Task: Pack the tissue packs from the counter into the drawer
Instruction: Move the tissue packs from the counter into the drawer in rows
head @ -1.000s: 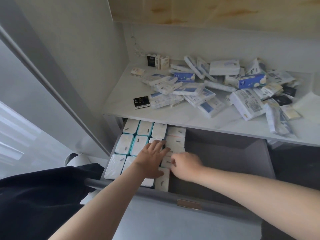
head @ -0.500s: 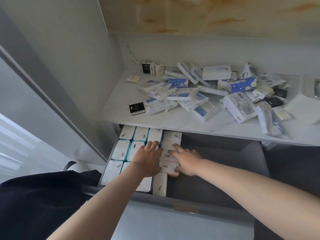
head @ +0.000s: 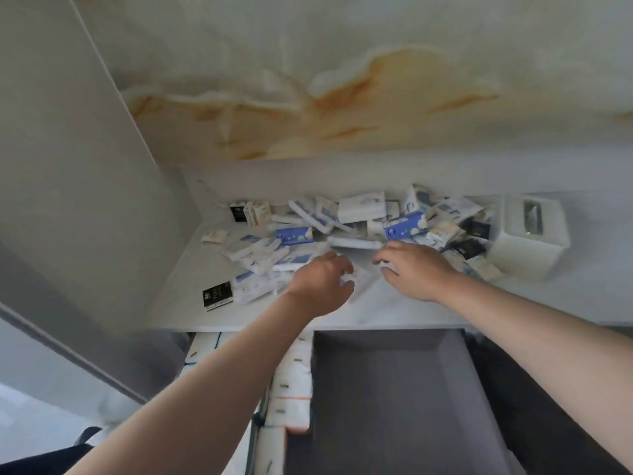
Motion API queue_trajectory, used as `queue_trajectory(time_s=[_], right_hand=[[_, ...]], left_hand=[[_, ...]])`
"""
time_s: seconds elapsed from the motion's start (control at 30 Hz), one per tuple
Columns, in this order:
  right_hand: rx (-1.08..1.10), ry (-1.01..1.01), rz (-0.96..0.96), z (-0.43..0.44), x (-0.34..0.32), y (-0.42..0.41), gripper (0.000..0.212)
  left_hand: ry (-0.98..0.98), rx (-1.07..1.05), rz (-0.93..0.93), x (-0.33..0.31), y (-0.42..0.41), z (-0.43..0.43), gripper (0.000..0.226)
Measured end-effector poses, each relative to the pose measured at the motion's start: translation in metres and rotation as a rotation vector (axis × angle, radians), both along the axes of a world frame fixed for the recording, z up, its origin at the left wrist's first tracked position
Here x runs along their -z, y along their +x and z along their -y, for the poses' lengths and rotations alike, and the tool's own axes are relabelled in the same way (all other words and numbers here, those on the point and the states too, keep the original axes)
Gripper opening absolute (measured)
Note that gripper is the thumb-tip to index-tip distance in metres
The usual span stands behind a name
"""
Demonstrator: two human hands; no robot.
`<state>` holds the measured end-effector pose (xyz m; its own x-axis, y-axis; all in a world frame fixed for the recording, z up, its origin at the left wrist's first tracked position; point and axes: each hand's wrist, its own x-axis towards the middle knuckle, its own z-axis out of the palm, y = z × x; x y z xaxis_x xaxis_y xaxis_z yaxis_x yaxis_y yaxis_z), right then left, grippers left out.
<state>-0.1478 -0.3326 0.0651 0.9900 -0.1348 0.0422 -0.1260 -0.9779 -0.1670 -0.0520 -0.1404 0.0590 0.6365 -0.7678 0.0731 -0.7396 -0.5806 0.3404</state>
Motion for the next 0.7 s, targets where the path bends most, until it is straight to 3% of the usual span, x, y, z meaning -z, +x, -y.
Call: queue_trajectory(time_s=[0.17,0.33,0.43,0.53,0.7], right_hand=[[0.181,0.007,0.079,0.084,-0.006,0.004,0.031],[0.361,0.166,0.145,0.141,0.005,0.03,0.035],[0.433,0.227,0.235,0.16,0.018,0.052,0.042],[0.469,0.161,0.122,0.177,0.034,0.073,0.057],[0.483,0.328,-0.028,0.194,0.045,0.093,0.072]], left_hand=[[-0.011,0.006,-0.011,-0.021,0.016,0.093,0.031],[0.021,0.009,0.009,-0.02,0.038,0.172,0.035],[-0.022,-0.031,-0.094,-0.013,0.058,0.213,0.036],[0.018,-0.055,-0.2,-0.005,0.079,0.243,0.043],[0.165,-0.064,-0.234,0.003,0.089,0.274,0.047]])
